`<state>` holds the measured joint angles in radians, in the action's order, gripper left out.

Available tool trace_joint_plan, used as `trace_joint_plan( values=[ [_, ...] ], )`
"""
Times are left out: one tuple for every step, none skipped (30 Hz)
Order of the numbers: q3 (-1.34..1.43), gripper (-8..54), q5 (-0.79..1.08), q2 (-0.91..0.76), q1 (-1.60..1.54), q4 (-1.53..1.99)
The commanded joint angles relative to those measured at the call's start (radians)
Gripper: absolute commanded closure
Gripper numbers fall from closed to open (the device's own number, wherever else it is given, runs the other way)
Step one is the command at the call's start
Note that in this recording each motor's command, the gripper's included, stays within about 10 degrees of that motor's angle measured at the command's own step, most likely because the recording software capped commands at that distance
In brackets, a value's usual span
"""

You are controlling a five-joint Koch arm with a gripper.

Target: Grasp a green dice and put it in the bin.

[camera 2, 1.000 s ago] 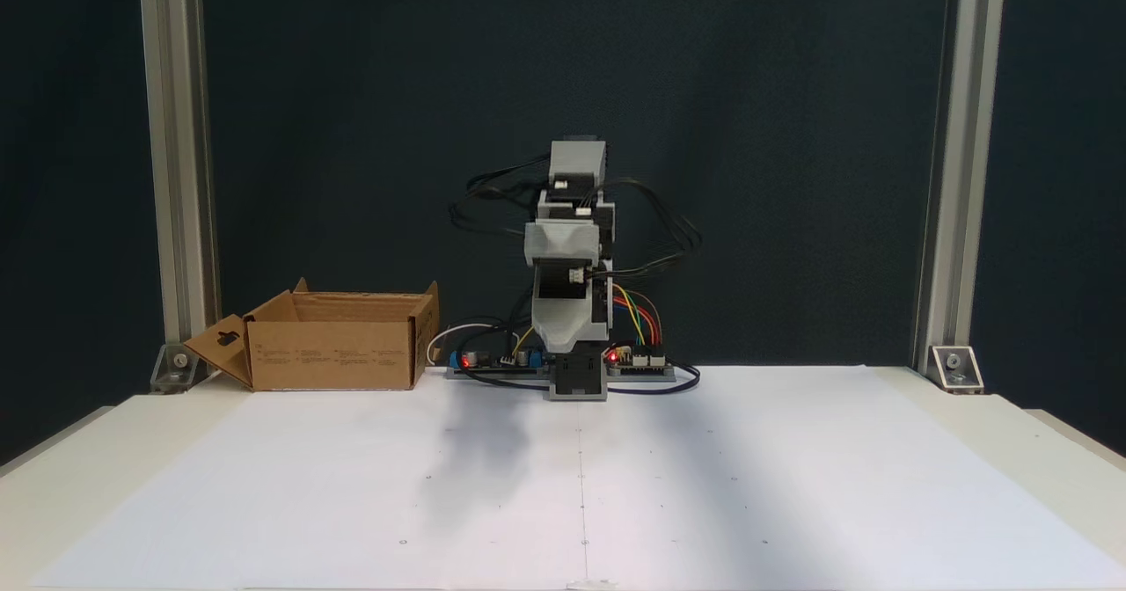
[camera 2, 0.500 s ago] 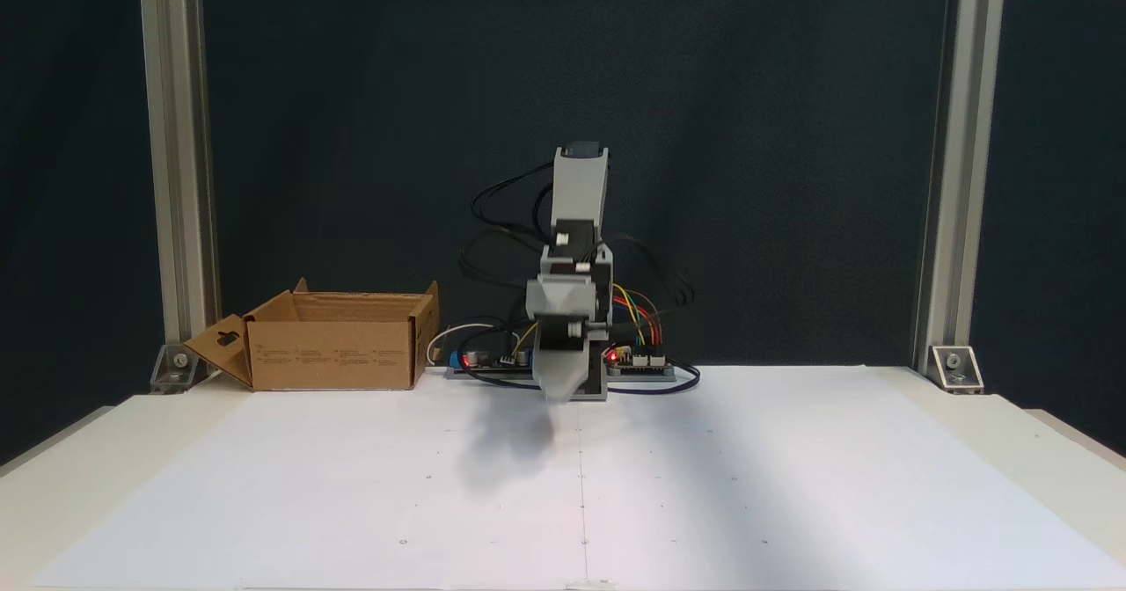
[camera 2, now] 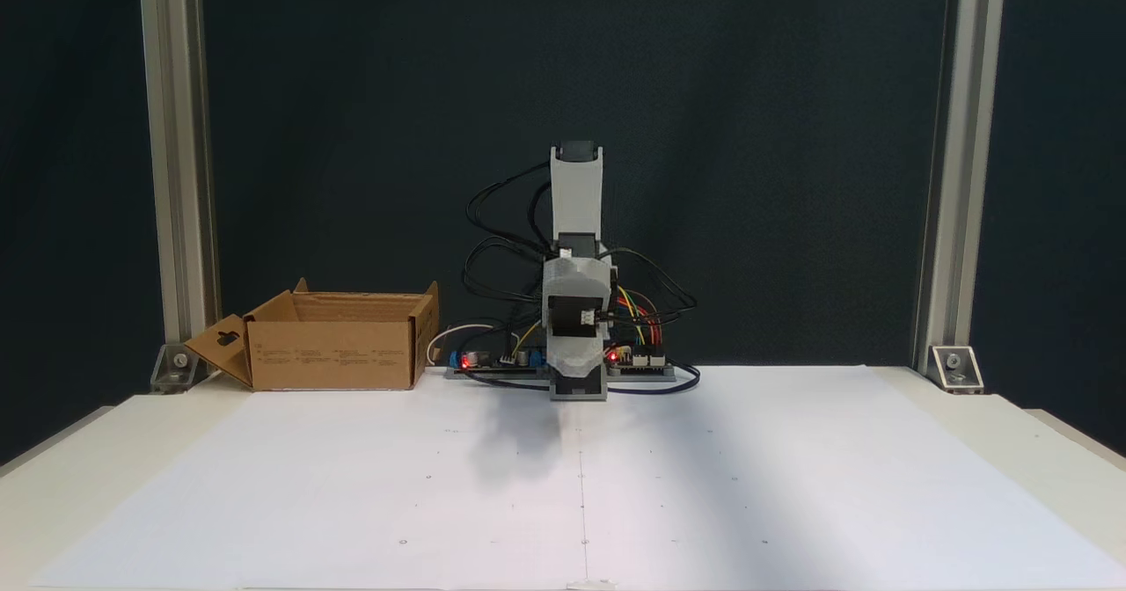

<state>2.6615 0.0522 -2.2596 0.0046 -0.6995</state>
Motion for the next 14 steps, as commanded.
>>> trace_joint_plan(
  values=[
    [0.175,1.1,0.014,-0.106,-0.015,-0.175],
    [0.175,0.8,0.015,-0.107,0.017,-0.175],
    [0.175,0.7,0.018,-0.106,0.032,-0.175],
    [0.175,0.7,0.026,-0.103,0.057,-0.175],
    [0.175,0.7,0.026,-0.103,0.069,-0.175],
    [0.175,0.7,0.026,-0.103,0.077,-0.175],
    [0.175,0.7,0.025,-0.103,0.077,-0.175],
    [0.175,0.7,0.025,-0.103,0.074,-0.175],
    [0.175,0.7,0.025,-0.103,0.075,-0.175],
    [0.175,0.7,0.025,-0.103,0.074,-0.175],
    [0.175,0.7,0.025,-0.103,0.072,-0.175],
    [0.175,0.7,0.025,-0.103,0.071,-0.175],
    [0.175,0.7,0.025,-0.103,0.072,-0.175],
    [0.175,0.7,0.025,-0.103,0.074,-0.175]
  ],
)
